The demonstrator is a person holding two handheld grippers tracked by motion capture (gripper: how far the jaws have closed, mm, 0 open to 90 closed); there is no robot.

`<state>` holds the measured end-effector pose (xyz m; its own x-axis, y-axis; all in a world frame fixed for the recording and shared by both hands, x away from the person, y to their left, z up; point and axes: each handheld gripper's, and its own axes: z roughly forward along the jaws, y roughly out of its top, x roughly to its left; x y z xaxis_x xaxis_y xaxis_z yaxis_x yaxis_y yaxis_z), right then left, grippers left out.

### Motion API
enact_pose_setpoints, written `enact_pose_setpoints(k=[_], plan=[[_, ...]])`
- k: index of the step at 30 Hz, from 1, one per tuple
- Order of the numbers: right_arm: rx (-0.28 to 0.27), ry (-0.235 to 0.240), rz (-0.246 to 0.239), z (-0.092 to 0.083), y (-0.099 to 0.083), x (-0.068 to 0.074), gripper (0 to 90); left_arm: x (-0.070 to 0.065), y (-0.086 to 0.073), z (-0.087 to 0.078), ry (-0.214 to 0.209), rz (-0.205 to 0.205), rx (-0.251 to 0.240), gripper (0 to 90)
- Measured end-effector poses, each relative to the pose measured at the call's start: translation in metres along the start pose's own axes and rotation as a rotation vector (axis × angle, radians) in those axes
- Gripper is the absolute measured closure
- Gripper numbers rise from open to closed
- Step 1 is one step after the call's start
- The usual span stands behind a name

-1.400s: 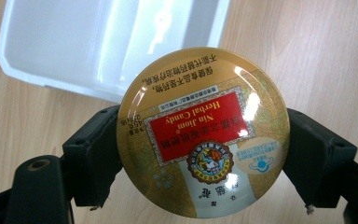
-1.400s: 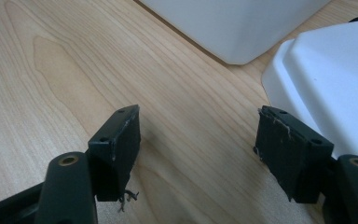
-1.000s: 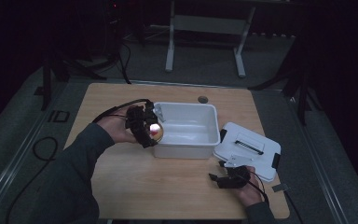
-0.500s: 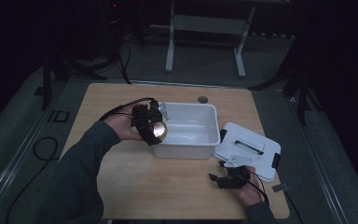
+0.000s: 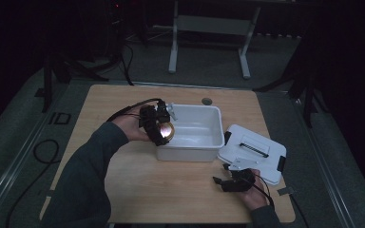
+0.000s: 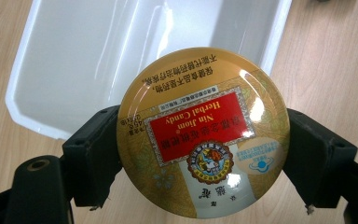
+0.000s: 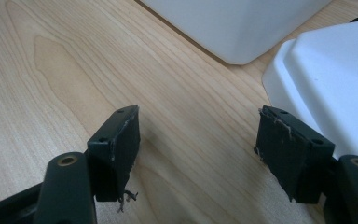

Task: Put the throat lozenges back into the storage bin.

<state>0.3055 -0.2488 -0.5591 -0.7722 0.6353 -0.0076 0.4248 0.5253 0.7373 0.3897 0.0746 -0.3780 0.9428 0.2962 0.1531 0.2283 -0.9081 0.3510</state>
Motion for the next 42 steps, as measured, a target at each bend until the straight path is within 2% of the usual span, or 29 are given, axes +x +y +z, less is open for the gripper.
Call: enact_pose_setpoints(k=[5,13,22,42], plan=[[0.0,0.0,0.0,0.0,0.0,0.0,29.9,0.0,0.004,0.002,0.008,0.009,0.02,20.1],[0.0,0.001,0.001,0.0,0.0,0.0,29.7,0.002,0.011,0.006,-0.002,0.017,0.043,20.1],[0.001,0.001,0.001,0.0,0.0,0.0,29.7,0.005,0.013,0.014,-0.002,0.004,0.06,20.0],[0.001,0.001,0.0,0.0,0.0,0.0,29.5,0.01,0.014,0.02,-0.014,-0.018,0.069,20.0]])
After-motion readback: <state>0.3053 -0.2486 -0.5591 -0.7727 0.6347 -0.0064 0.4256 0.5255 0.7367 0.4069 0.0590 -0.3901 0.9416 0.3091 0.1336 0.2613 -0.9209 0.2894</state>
